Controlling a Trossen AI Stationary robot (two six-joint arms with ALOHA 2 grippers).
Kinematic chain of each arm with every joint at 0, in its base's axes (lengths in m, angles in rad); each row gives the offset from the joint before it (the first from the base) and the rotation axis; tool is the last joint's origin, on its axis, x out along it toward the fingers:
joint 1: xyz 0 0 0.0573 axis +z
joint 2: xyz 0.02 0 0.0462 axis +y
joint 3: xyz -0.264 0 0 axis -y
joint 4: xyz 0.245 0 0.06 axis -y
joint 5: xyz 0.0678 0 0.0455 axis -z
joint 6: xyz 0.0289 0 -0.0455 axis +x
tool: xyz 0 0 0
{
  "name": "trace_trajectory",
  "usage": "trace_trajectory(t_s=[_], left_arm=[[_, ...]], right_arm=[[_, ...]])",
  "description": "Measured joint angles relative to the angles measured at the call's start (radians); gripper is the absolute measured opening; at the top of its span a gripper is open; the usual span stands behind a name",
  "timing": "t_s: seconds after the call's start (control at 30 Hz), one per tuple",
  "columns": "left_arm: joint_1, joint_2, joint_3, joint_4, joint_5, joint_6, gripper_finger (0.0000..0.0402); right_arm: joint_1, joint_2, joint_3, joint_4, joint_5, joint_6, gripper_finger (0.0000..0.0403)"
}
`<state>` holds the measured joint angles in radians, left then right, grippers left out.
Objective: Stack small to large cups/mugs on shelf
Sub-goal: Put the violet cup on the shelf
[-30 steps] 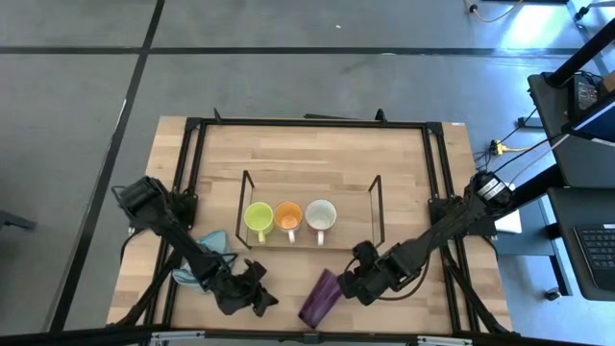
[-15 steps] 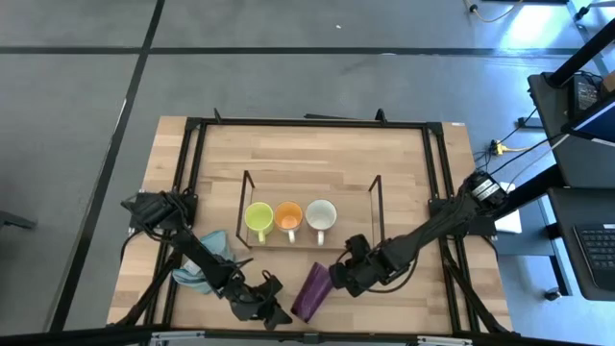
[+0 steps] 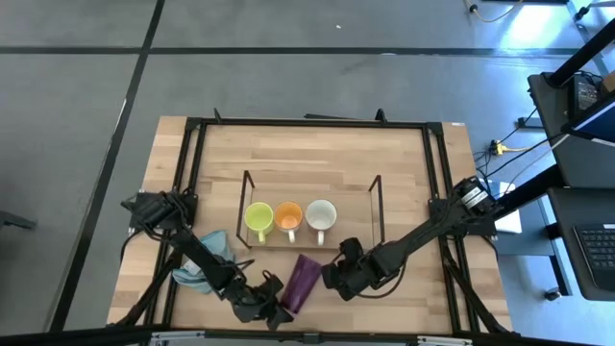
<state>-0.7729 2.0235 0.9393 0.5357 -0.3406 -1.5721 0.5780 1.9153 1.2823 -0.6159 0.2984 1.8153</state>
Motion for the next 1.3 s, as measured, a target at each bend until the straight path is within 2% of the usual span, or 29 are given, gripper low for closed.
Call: trace_trajectory(t_s=[0.13,0.23,0.4,0.63,0.87,1.1,1.3], left_arm=[[-0.01,-0.002,0.001,-0.08,-0.024,-0.058,0.0045],[-0.017,-0.003,0.001,-0.112,-0.041,-0.092,0.0045],[-0.022,-0.003,0.001,-0.116,-0.048,-0.097,0.0045],[-0.022,-0.003,0.0,-0.115,-0.037,-0.097,0.0045],[-0.023,-0.004,0.0,-0.118,-0.011,-0.099,0.0045],[-0.03,-0.005,0.0,-0.133,0.0,-0.117,0.0045],[-0.041,-0.006,0.0,-0.14,0.004,-0.125,0.0045]], right_arm=[[-0.002,-0.018,0.0,-0.011,0.08,0.017,0.0004],[-0.013,-0.018,0.0,0.005,0.086,0.013,0.0003],[-0.033,-0.018,0.0,0.026,0.156,0.012,0.0005],[-0.084,-0.018,0.0,0.096,0.203,-0.044,0.0004],[-0.12,-0.018,0.0,0.145,0.196,-0.117,0.0004],[-0.13,0.021,0.0,0.269,0.118,-0.17,0.0004],[-0.13,0.041,0.0,0.285,0.092,-0.171,0.0004]])
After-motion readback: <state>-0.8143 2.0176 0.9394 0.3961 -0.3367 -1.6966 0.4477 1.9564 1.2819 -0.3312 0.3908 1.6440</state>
